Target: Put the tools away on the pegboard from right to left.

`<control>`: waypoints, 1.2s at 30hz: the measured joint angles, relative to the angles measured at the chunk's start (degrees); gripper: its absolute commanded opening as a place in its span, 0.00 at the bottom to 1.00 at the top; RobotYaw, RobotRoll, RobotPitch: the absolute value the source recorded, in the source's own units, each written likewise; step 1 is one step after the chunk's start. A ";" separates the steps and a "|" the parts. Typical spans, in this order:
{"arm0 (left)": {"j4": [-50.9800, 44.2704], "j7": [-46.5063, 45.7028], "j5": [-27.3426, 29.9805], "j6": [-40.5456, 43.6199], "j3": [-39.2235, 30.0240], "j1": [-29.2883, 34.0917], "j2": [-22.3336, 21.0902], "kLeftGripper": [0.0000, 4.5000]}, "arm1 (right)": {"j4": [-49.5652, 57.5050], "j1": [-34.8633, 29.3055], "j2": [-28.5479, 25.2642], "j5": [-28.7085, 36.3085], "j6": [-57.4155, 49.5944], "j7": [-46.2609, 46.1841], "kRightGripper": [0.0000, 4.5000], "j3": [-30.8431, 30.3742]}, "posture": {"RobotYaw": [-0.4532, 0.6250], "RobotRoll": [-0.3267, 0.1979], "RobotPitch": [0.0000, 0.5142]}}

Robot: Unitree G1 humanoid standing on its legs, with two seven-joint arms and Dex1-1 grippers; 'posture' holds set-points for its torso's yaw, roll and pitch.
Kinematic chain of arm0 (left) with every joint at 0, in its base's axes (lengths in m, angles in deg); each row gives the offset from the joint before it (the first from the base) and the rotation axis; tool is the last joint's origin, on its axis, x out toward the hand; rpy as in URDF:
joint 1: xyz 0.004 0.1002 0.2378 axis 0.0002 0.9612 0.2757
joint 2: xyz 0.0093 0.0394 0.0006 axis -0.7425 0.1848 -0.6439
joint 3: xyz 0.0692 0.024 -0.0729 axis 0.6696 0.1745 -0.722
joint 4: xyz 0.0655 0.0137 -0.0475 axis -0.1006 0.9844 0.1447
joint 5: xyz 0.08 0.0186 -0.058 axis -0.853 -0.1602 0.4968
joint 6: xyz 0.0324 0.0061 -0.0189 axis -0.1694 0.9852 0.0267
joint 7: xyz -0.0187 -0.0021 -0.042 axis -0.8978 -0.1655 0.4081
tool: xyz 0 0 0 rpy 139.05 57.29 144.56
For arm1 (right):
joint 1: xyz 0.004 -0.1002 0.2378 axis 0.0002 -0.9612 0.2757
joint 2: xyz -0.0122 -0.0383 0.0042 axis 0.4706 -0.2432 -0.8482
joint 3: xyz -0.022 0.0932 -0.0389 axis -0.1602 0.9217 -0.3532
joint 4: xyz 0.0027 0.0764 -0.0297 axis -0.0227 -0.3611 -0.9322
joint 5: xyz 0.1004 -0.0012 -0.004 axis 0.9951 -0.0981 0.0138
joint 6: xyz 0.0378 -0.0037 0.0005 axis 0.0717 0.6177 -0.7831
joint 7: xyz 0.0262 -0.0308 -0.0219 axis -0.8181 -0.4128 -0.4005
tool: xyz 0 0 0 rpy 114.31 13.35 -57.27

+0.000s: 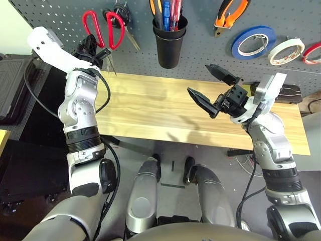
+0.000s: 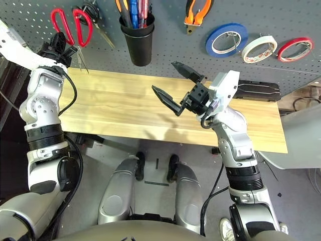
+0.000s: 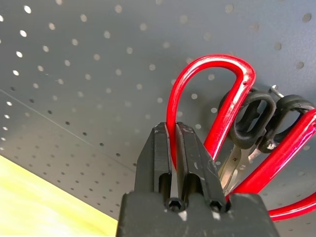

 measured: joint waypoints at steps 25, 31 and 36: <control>-1.34 1.73 -3.22 -3.21 0.38 7.07 -0.27 0.99 | 0.05 0.27 0.91 -0.62 -0.52 -2.75 1.00 -1.85 | 0.51 0.62 0.53; -9.15 2.47 -4.71 -1.22 1.12 18.04 -2.64 0.99 | -2.93 -0.12 0.71 -5.51 -5.81 -12.85 1.00 0.20 | 0.51 0.62 0.54; -9.20 3.10 -8.45 -5.03 0.64 21.82 -4.92 0.99 | -7.90 -1.80 1.73 -11.32 -6.12 -24.74 1.00 4.62 | 0.50 0.62 0.55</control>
